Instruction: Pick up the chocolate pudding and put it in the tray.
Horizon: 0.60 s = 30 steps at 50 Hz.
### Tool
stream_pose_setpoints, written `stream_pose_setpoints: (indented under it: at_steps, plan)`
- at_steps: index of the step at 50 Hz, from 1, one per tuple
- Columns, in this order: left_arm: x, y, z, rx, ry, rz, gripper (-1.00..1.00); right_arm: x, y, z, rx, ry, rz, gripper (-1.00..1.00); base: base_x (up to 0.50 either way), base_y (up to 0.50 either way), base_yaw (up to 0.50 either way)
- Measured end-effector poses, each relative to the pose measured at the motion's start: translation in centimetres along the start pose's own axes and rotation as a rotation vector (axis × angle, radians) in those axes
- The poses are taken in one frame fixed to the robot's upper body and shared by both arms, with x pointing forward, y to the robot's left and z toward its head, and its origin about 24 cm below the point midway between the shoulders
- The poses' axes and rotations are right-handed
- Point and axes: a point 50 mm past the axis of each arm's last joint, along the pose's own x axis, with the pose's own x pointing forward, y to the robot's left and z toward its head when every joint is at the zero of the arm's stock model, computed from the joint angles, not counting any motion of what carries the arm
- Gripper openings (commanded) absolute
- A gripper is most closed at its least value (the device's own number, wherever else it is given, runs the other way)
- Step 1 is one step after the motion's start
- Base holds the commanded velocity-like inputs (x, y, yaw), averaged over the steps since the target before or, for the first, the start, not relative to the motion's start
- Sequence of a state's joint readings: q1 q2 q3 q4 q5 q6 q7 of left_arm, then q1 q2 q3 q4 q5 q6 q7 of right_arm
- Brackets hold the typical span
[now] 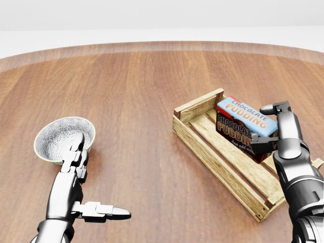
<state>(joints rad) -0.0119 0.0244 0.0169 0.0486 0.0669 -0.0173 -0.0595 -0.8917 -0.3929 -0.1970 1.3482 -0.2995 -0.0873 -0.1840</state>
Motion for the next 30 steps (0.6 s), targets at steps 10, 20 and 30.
stream_pose_setpoints:
  at_steps: [10,20,30]
  plan:
    - [0.1,0.0,-0.1,-0.003,0.007,0.000,1.00,-0.1,0.1,-0.6,-0.014,0.013,0.022,-1.00,0.00,0.00,0.00]
    - [0.2,0.0,-0.1,-0.005,0.010,0.000,1.00,-0.2,0.1,-1.0,-0.027,0.022,0.026,-1.00,0.00,0.00,0.00]
    - [0.1,0.0,-0.2,-0.004,0.010,-0.001,1.00,-0.3,0.2,-1.6,-0.040,0.035,0.020,-1.00,0.00,0.00,0.00]
